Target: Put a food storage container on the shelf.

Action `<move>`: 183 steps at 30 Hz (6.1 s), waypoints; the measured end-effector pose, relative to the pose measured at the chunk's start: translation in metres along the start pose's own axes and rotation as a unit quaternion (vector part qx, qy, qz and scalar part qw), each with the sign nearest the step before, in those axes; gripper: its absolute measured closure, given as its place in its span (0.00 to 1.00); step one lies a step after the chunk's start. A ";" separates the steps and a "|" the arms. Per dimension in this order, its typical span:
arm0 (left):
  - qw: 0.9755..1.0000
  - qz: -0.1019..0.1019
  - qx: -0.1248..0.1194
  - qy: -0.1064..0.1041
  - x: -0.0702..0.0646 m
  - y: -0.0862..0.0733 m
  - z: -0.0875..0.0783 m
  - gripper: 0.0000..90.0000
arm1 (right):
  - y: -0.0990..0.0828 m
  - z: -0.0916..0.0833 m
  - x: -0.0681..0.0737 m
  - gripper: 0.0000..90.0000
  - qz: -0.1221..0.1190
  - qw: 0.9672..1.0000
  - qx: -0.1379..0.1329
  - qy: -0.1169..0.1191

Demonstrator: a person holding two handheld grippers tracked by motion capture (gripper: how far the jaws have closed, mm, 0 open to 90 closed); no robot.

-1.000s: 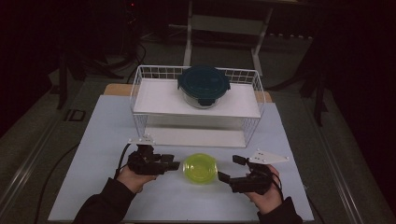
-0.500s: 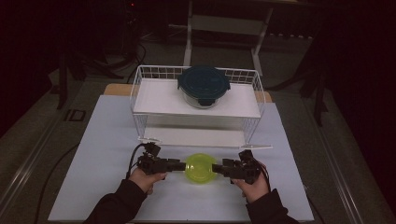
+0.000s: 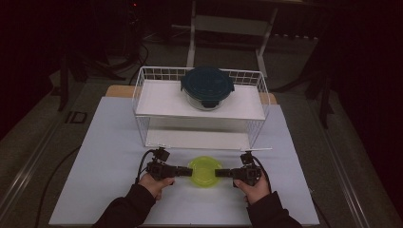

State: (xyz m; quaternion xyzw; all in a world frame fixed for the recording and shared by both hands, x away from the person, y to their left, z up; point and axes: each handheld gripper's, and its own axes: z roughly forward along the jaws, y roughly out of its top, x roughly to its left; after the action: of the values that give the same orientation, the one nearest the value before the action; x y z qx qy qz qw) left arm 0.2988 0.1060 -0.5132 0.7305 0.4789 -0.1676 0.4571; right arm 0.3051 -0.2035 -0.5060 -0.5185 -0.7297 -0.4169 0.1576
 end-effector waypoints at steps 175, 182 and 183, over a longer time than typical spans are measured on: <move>0.976 0.072 -0.203 0.027 -0.109 0.208 -0.108 0.47 | 0.233 -0.110 0.139 0.50 -0.054 0.978 -0.188 -0.071; 0.968 0.116 -0.221 -0.001 -0.111 0.195 -0.112 0.22 | 0.226 -0.121 0.142 0.34 -0.086 0.976 -0.196 -0.053; 0.968 0.122 -0.220 -0.002 -0.111 0.194 -0.112 0.18 | 0.224 -0.122 0.142 0.33 -0.088 0.975 -0.198 -0.050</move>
State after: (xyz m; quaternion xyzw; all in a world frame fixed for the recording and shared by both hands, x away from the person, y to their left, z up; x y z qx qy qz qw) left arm 0.3884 0.1144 -0.2801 0.6643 0.4106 -0.0026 0.6245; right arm 0.4207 -0.1828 -0.2383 -0.4932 -0.6827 -0.5388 -0.0223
